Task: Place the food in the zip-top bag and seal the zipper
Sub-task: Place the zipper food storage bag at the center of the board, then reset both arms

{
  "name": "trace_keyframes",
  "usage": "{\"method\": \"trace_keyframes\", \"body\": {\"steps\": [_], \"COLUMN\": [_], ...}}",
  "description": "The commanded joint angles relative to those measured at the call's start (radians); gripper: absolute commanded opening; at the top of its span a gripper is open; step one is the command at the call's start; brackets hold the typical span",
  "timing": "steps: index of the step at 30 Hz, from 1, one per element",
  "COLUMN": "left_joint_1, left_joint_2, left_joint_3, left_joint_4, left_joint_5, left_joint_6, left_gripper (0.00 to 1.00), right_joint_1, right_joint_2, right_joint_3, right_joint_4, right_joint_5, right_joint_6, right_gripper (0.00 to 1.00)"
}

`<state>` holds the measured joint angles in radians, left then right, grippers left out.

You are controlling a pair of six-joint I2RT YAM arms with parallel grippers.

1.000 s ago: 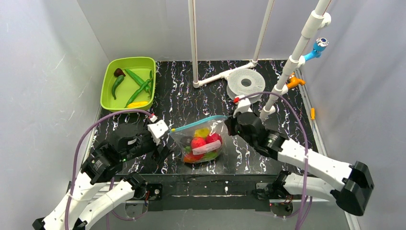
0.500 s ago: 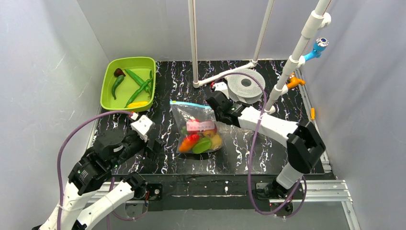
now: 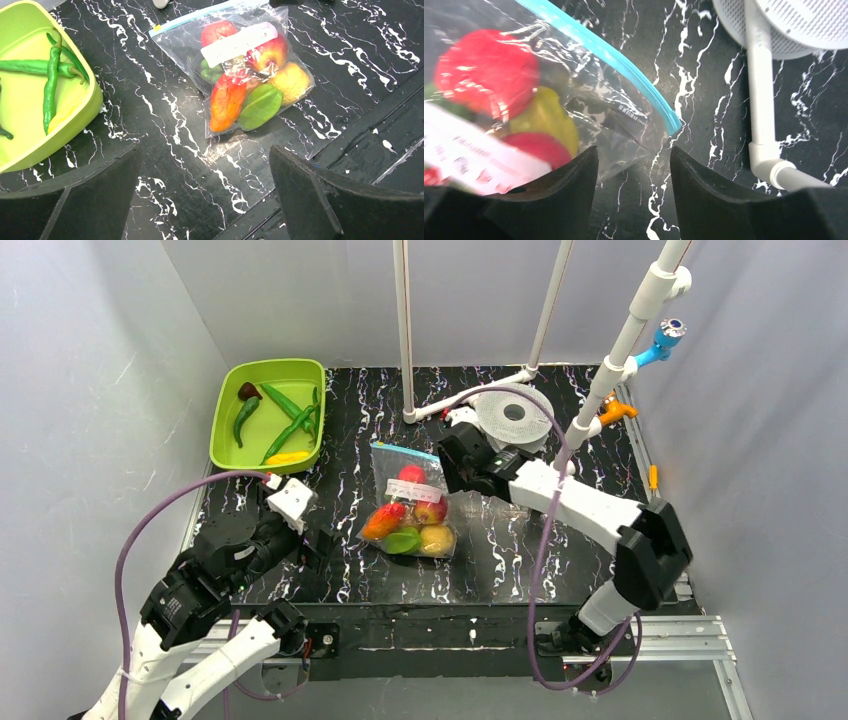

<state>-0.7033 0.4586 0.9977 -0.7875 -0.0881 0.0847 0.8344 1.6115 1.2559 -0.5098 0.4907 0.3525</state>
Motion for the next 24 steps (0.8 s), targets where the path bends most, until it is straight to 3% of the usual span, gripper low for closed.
{"method": "trace_keyframes", "body": {"steps": [1, 4, 7, 9, 18, 24], "left_joint_1": [0.002, 0.002, 0.002, 0.003, 0.002, 0.001], "left_joint_2": [-0.012, -0.026, -0.045, -0.057, -0.135, -0.182], "left_joint_3": [0.012, 0.013, 0.015, 0.016, 0.002, -0.003], "left_joint_4": [0.039, 0.058, 0.087, 0.111, 0.260, 0.334], "left_joint_5": [-0.042, -0.067, -0.070, -0.066, -0.112, -0.139], "left_joint_6": [-0.023, -0.030, -0.032, -0.036, -0.050, -0.057], "left_gripper": [0.98, 0.98, 0.98, 0.98, 0.98, 0.98], "right_joint_1": [0.005, 0.005, 0.005, 0.005, 0.005, 0.005], "right_joint_2": [-0.170, -0.269, -0.401, -0.503, -0.877, -1.049], "right_joint_3": [0.010, -0.034, -0.113, -0.173, -0.304, -0.360], "right_joint_4": [0.030, 0.052, 0.113, 0.155, 0.197, 0.169], "right_joint_5": [-0.048, -0.084, -0.135, -0.156, -0.151, -0.026], "right_joint_6": [-0.054, -0.080, -0.113, -0.127, -0.197, -0.206], "right_gripper": [0.65, 0.75, 0.94, 0.98, 0.98, 0.98]}}
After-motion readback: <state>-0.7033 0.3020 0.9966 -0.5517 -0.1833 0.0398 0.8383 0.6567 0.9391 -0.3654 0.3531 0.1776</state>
